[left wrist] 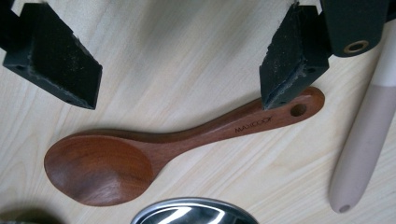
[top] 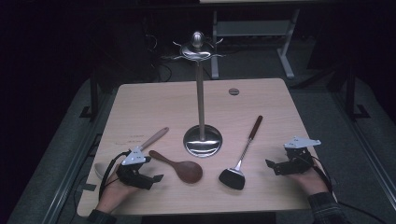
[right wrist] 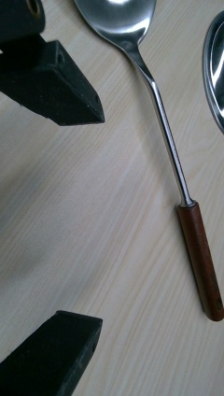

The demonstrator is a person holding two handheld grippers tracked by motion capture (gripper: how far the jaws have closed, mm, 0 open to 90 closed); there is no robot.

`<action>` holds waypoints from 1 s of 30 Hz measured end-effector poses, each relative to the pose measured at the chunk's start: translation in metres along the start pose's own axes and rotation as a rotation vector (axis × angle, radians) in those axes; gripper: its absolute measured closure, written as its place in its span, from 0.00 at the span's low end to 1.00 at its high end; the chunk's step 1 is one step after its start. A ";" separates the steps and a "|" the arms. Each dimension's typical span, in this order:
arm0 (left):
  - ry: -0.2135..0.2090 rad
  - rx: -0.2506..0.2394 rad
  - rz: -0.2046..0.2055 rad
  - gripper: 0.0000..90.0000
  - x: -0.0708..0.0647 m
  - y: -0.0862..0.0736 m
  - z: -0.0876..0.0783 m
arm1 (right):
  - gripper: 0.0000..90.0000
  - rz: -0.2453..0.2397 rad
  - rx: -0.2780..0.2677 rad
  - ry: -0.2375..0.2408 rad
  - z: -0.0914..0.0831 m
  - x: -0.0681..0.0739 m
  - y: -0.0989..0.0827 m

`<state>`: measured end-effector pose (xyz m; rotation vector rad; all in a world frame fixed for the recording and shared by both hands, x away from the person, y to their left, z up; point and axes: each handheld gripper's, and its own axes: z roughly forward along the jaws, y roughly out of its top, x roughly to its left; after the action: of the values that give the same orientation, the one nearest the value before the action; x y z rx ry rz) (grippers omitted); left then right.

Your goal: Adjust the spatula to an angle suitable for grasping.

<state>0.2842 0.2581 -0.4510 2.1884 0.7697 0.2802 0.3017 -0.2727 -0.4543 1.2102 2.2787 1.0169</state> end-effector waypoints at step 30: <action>-0.002 0.008 0.017 0.14 0.001 0.004 0.000 | 0.95 0.032 -0.059 -0.036 0.010 -0.024 0.055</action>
<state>0.2868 0.2564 -0.4477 2.2031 0.7531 0.2841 0.3527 -0.2675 -0.4206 1.2347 2.1931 1.0571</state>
